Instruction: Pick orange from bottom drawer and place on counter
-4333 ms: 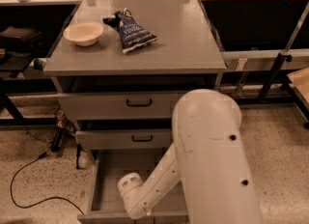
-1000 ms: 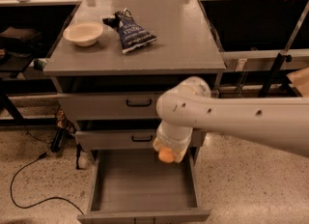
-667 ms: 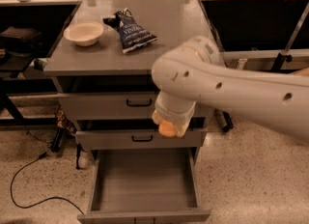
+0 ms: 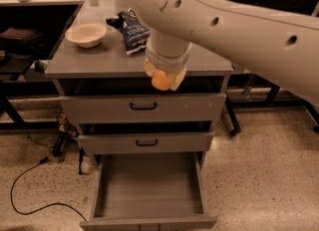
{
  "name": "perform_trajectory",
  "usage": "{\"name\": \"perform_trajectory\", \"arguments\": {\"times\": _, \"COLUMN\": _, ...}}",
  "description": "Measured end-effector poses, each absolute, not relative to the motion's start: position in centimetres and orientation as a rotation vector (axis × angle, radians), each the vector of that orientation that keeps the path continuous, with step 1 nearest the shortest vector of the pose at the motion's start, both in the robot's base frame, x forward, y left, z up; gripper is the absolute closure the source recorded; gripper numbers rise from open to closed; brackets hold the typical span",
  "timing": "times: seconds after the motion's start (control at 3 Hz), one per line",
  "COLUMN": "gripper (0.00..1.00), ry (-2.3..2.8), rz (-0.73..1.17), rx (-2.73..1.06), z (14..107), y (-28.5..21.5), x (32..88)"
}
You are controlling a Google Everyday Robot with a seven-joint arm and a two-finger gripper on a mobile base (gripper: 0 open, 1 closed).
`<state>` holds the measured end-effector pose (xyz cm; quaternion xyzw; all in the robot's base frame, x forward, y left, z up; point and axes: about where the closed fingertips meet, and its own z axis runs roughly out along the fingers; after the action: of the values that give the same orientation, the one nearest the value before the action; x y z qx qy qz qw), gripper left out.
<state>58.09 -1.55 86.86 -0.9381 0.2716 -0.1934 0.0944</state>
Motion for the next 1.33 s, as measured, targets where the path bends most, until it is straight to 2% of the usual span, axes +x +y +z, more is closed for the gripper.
{"name": "perform_trajectory", "arguments": {"times": 0.67, "gripper": 1.0, "ry": 0.826, "rz": -0.709, "rx": -2.646, "z": 91.0, "y": 3.9, "x": 63.3}}
{"name": "perform_trajectory", "arguments": {"times": 1.33, "gripper": 1.0, "ry": 0.897, "rz": -0.751, "rx": -2.56, "z": 90.1, "y": 3.8, "x": 68.9}}
